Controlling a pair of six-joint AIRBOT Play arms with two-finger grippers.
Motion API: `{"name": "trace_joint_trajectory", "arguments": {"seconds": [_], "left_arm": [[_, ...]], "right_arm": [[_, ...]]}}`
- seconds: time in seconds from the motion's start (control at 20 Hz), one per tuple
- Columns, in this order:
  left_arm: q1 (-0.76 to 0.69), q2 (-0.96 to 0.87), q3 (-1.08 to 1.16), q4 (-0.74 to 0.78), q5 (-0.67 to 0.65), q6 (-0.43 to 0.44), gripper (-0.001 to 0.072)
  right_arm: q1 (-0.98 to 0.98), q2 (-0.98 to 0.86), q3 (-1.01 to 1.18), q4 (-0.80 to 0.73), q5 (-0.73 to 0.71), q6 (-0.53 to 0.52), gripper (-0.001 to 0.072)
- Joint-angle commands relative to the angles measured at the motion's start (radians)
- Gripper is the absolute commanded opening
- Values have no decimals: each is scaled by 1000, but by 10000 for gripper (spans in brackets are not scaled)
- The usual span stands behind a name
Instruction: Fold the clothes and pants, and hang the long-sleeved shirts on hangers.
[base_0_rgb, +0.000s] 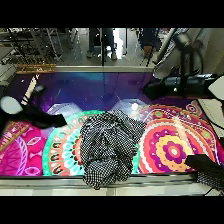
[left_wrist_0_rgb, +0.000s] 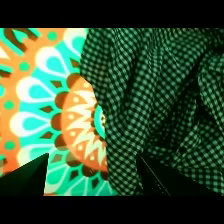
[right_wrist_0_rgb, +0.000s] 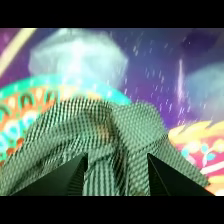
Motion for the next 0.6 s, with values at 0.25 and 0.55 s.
{"name": "trace_joint_trajectory", "arguments": {"seconds": [0.25,0.55], "left_arm": [[-187,-327,-157,-215,149,129,627],[-200,-457,-70,-206,156,137,16]], "right_arm": [[1,-121,-382,258,-33,3,629],[85,-484,-259,328,-134,32,613]]}}
